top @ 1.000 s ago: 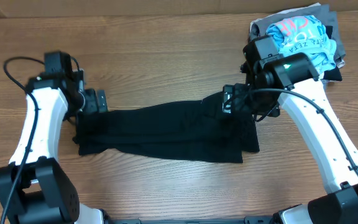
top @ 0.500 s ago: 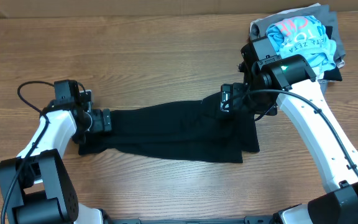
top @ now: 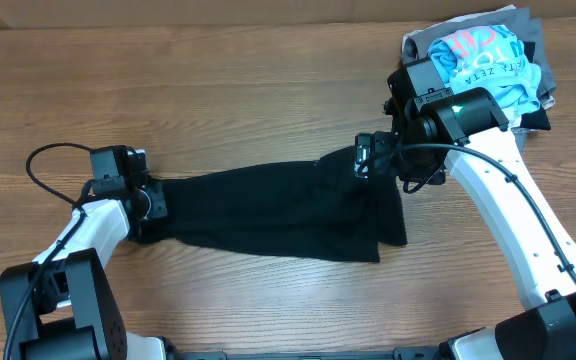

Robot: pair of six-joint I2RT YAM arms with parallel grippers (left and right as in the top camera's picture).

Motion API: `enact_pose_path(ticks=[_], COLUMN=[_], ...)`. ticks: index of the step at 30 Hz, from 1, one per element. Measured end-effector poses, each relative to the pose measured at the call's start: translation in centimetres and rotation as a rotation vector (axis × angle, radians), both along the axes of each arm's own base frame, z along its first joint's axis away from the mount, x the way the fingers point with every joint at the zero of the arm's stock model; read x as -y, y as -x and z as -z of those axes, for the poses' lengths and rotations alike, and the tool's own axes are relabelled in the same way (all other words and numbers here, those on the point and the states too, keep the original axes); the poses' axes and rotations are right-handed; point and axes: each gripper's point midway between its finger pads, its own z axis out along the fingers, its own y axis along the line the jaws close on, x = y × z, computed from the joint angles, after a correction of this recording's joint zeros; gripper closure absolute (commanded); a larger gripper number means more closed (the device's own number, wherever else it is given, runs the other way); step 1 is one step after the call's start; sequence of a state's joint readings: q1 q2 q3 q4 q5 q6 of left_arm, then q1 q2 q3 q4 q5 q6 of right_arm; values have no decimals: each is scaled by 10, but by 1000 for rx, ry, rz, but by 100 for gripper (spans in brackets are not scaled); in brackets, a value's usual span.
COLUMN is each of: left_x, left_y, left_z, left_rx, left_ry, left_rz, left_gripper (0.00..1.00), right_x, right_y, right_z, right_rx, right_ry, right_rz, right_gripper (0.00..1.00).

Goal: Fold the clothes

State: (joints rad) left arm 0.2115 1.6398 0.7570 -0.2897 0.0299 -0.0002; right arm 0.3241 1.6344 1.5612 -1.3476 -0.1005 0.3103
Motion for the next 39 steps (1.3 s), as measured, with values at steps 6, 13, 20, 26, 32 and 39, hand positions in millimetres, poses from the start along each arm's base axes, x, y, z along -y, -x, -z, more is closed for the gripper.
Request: enact_pose_path(ticks=[6,13,20,26,32,39], left_x=[0,-4,-15,16,79,147], left_y=[0,12,-13,-32,-30,-26], left_z=[-1,-9,-79,-113,-111,-72], left_rx=[4,-140,-189,-159,-174,-251], left_ry=[-1,13,-56,-98,-114,-131], left_rz=[3,-3,42,159,337,529], left_gripper=[96,96,96,96,96,45], right_x=[-2,-4,-5,-5,-5,-7], right_y=[-7,-12,-15,-16,-16,-20], right_z=[-2,-1,3,3,3,2], right_rx=[24,41,34,35,36,52], right_ry=[-13,-21,-20,-20,-21,-26], right_rz=[19,29,33,32,33,33], right_gripper=[8,8,7,7,7,6])
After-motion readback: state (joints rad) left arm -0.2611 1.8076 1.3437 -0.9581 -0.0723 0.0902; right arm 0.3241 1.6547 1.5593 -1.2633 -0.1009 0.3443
